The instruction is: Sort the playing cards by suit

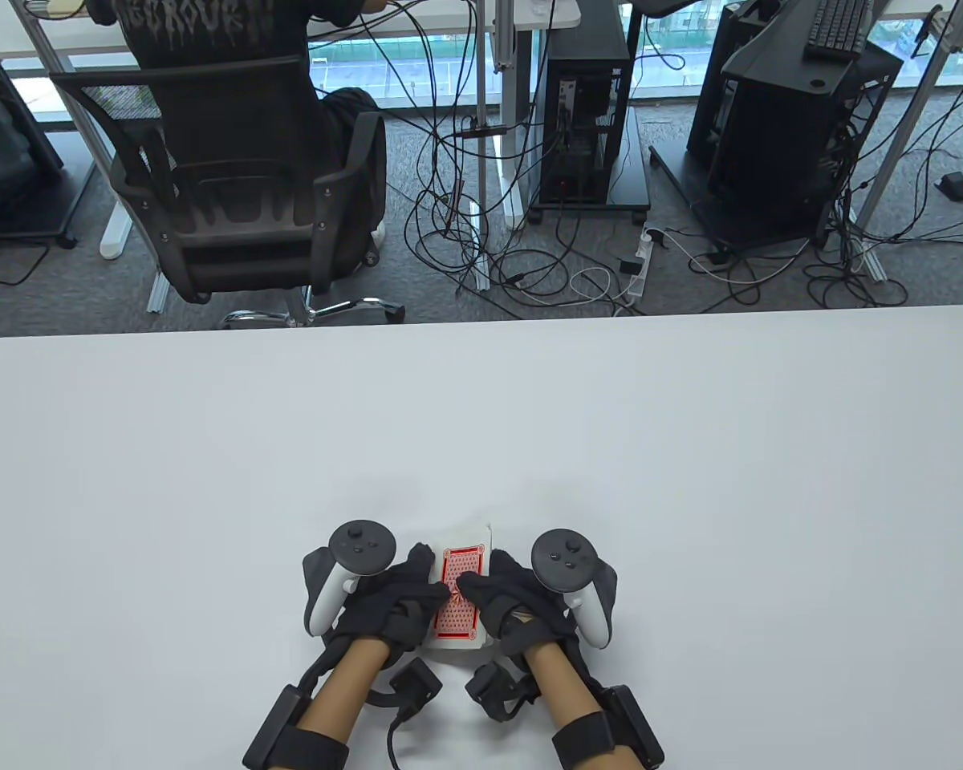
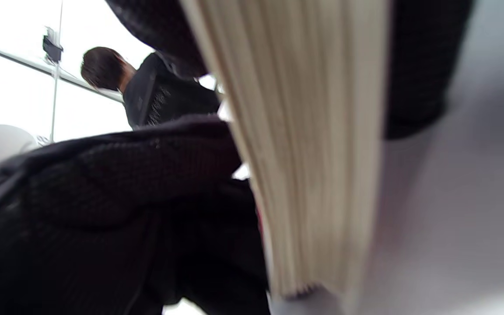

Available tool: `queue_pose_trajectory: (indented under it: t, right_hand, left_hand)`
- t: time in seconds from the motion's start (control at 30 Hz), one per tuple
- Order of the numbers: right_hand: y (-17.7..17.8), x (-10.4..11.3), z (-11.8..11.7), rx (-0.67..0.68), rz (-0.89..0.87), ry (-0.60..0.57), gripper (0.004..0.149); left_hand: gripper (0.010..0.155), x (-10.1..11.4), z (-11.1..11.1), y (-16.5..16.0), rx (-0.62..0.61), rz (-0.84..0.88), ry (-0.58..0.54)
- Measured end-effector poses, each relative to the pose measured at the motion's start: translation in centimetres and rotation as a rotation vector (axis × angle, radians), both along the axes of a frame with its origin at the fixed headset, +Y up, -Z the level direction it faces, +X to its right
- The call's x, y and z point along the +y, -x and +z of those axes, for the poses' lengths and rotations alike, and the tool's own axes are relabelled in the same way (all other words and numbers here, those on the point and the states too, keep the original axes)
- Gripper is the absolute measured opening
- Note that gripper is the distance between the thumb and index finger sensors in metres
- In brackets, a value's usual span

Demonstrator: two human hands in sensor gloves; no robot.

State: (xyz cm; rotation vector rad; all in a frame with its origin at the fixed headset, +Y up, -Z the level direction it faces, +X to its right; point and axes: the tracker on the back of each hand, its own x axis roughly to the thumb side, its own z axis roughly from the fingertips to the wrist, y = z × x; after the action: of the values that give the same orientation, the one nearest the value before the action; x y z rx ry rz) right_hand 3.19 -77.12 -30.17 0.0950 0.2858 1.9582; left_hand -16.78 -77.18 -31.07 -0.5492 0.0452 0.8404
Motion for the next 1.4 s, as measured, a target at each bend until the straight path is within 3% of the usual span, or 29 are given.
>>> queue_pose_trajectory:
  t: [0.1, 0.17, 0.23, 0.3, 0.33, 0.4, 0.47, 0.5, 0.53, 0.6, 0.7, 0.8, 0.87, 1.03, 1.13, 1.2, 1.3, 1.4]
  right_hand:
    - [0.0, 2.5, 0.3, 0.000, 0.132, -0.161, 0.058]
    - [0.1, 5.3, 0.8, -0.061, 0.211, -0.345, 0.058]
    - [0.1, 7.5, 1.4, -0.079, 0.305, -0.498, 0.058]
    - [0.1, 8.9, 2.0, -0.098, 0.347, -0.595, 0.058]
    - [0.2, 9.7, 2.4, -0.112, 0.354, -0.643, 0.058]
    - [0.6, 10.7, 3.1, -0.119, 0.384, -0.711, 0.058]
    - [1.2, 11.0, 3.8, -0.109, 0.450, -0.770, 0.058]
    - [1.4, 11.1, 4.0, -0.089, 0.477, -0.780, 0.059]
    - [1.6, 11.2, 4.1, -0.079, 0.473, -0.779, 0.061]
    - [1.9, 11.1, 4.3, -0.017, 0.415, -0.761, 0.069]
    - [2.2, 10.7, 4.2, 0.036, 0.326, -0.705, 0.068]
    - [2.0, 10.5, 4.1, 0.054, 0.157, -0.669, 0.061]
    - [2.1, 10.7, 4.2, 0.073, 0.104, -0.647, 0.056]
    - [2.3, 11.5, 4.8, 0.102, 0.118, -0.670, 0.054]
    - [2.3, 11.4, 4.5, 0.134, 0.086, -0.605, 0.056]
    - [1.9, 11.4, 4.2, 0.153, 0.087, -0.570, 0.059]
    - [0.4, 11.8, 4.0, 0.013, 0.077, -0.628, 0.062]
    - [-1.4, 12.4, 3.5, -0.048, 0.231, -0.686, 0.073]
  left_hand:
    - [0.064, 2.6, 0.3, 0.4, 0.034, -0.043, -0.119]
    - [0.062, 5.5, 0.8, 0.4, 0.040, -0.025, -0.256]
    - [0.062, 7.2, 1.5, 0.2, 0.033, 0.072, -0.369]
    - [0.064, 7.5, 1.7, -0.2, 0.003, 0.230, -0.411]
    - [0.067, 7.2, 1.7, -0.5, -0.022, 0.321, -0.366]
    - [0.076, 5.7, 1.8, -1.4, -0.123, 0.585, -0.145]
    - [0.088, 4.1, 1.8, -2.8, -0.277, 0.990, 0.050]
    - [0.091, 3.5, 1.7, -3.4, -0.315, 1.139, 0.126]
    - [0.093, 3.2, 1.7, -3.5, -0.330, 1.158, 0.132]
    - [0.099, 2.5, 1.3, -3.5, -0.360, 1.125, 0.042]
    - [0.105, 2.3, 1.0, -2.9, -0.327, 1.170, -0.048]
    - [0.099, 1.5, 0.8, -2.0, -0.208, 1.307, -0.065]
    - [0.094, 1.2, 0.6, -1.5, -0.184, 1.310, -0.092]
    - [0.077, 1.1, 0.4, -1.1, -0.097, 1.344, -0.123]
    - [0.068, 0.7, 0.6, -0.8, 0.000, 1.298, -0.150]
    - [0.066, 0.4, 0.6, -0.7, -0.002, 1.303, -0.138]
    - [0.064, 0.6, 0.6, -0.9, -0.028, 1.376, -0.102]
    - [0.064, 1.2, 0.6, -1.0, -0.060, 1.423, -0.095]
